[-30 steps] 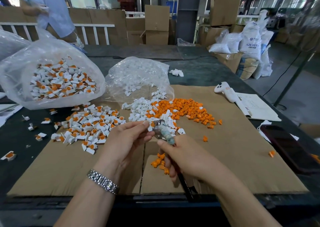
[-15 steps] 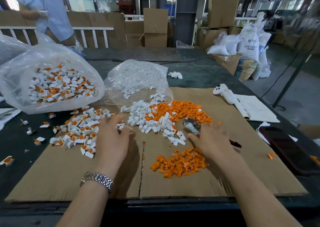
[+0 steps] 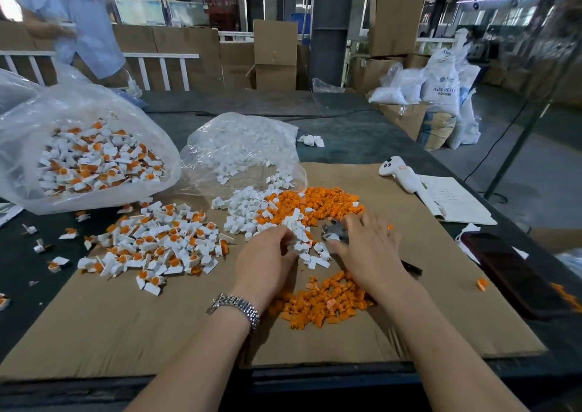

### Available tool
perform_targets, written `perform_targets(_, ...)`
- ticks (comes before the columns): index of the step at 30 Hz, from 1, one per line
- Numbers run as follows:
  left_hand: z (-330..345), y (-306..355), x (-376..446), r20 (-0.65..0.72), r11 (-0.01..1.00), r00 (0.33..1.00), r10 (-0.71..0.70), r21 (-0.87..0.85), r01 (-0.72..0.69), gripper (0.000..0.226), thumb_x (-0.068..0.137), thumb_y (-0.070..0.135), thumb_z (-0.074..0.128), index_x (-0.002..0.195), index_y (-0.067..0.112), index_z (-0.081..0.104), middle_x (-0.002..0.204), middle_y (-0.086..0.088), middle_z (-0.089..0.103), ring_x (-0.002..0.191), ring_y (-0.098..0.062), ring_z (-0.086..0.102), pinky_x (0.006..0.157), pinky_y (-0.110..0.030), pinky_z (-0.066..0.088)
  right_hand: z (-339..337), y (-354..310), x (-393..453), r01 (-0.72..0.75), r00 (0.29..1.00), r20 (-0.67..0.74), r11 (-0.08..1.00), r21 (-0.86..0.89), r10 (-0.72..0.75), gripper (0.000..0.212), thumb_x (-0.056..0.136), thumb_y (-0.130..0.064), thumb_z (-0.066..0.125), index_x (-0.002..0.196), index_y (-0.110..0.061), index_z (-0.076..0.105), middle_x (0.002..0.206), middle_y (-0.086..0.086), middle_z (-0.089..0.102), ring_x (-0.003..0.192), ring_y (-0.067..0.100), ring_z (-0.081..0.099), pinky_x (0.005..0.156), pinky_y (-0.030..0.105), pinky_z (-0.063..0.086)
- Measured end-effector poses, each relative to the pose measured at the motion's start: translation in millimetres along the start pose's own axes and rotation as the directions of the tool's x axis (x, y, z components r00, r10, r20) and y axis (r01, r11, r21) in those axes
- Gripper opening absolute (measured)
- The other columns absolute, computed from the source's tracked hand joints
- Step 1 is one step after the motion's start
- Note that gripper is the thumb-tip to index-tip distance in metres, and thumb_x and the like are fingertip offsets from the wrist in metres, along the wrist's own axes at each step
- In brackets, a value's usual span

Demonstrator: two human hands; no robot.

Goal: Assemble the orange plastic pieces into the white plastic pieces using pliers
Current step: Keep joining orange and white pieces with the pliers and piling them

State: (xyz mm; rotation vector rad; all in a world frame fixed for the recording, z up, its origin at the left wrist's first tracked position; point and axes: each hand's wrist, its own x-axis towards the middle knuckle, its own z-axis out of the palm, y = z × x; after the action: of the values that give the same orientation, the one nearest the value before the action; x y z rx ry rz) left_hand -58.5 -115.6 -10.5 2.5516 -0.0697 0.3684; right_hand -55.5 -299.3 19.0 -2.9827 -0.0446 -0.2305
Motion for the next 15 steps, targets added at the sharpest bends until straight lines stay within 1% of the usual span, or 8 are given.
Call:
perform_targets(2,-4.3,-2.1,-1.3,-0.031,0.999,0.999,-0.008,-0.054,0.006,0.017,0.096,0.036,0.071,0.111,0.031,0.065,0.104,0.013,0.069,0.089,-0.005,0.062,0.073,-0.023,0.053,-8.2,-4.9,-1.8,0.091,0.995,-0.040,0.995,0.038,-0.089,0.017,0.100,-0.038,0.054,0.113,-0.027,0.055,0.114,-0.005,0.052,0.112,0.018,0.049,0.086,0.037,0.034)
perform_targets(3,-7.2,-3.5,-1.7,-0.044,0.996,0.999,-0.021,-0.090,0.017,0.013,0.095,0.035,0.071,0.104,0.029,0.064,0.098,0.013,0.069,0.085,-0.005,0.063,0.072,-0.026,0.055,-12.4,-7.5,-2.8,0.121,0.993,-0.018,0.989,0.084,-0.120,0.009,0.099,-0.032,0.056,0.107,-0.028,0.059,0.108,-0.008,0.057,0.108,0.016,0.054,0.088,0.038,0.039)
perform_targets(6,-17.6,-6.9,-5.3,-0.023,0.956,0.993,-0.114,-0.274,0.104,0.011,0.094,0.028,0.074,0.089,0.026,0.064,0.084,0.009,0.070,0.076,-0.009,0.069,0.069,-0.031,0.060,-21.1,-13.8,-9.3,0.151,0.979,0.110,0.970,0.190,-0.174,0.007,0.097,-0.023,0.062,0.096,-0.027,0.067,0.100,-0.008,0.067,0.098,0.015,0.061,0.094,0.045,0.049)
perform_targets(8,-24.7,-7.8,-11.0,0.048,0.860,0.979,-0.196,-0.471,0.196,0.010,0.093,0.021,0.076,0.087,0.025,0.069,0.077,0.005,0.074,0.069,-0.011,0.072,0.061,-0.028,0.061,-22.7,-14.7,-13.5,0.162,0.969,0.151,0.964,0.211,-0.196,0.007,0.096,-0.022,0.065,0.098,-0.026,0.070,0.097,-0.010,0.067,0.096,0.013,0.063,0.090,0.041,0.052)
perform_targets(9,-27.9,-8.4,-14.5,0.088,0.801,0.973,-0.215,-0.554,0.227,0.009,0.092,0.019,0.077,0.087,0.025,0.072,0.078,0.004,0.075,0.068,-0.011,0.073,0.057,-0.024,0.059,-23.4,-14.5,-14.7,0.165,0.966,0.159,0.959,0.232,-0.205,0.007,0.096,-0.023,0.066,0.099,-0.026,0.071,0.096,-0.011,0.066,0.094,0.010,0.063,0.088,0.038,0.053)
perform_targets(11,-34.0,-11.1,-20.0,0.142,0.722,0.964,-0.224,-0.640,0.262,0.006,0.090,0.020,0.079,0.091,0.025,0.075,0.084,0.007,0.078,0.072,-0.008,0.074,0.057,-0.017,0.056,-25.2,-15.6,-16.0,0.166,0.956,0.189,0.943,0.289,-0.226,0.008,0.095,-0.032,0.068,0.098,-0.026,0.072,0.096,-0.013,0.067,0.090,0.006,0.062,0.084,0.033,0.054)
perform_targets(13,-38.6,-14.9,-23.9,0.201,0.643,0.954,-0.221,-0.705,0.298,0.009,0.087,0.021,0.081,0.095,0.024,0.077,0.091,0.008,0.079,0.078,-0.010,0.077,0.063,-0.020,0.059,-25.7,-20.0,-17.0,0.164,0.940,0.240,0.940,0.300,-0.240,0.018,0.089,-0.045,0.071,0.095,-0.028,0.072,0.094,-0.013,0.068,0.087,0.005,0.062,0.081,0.033,0.054)
perform_targets(15,-41.0,-19.0,-25.6,0.252,0.581,0.942,-0.220,-0.742,0.334,0.013,0.085,0.022,0.082,0.098,0.023,0.079,0.093,0.004,0.080,0.081,-0.014,0.078,0.065,-0.023,0.060,-23.1,-26.4,-18.6,0.169,0.935,0.269,0.956,0.241,-0.233,0.024,0.084,-0.050,0.075,0.093,-0.029,0.071,0.095,-0.011,0.069,0.090,0.008,0.063,0.081,0.035,0.056)
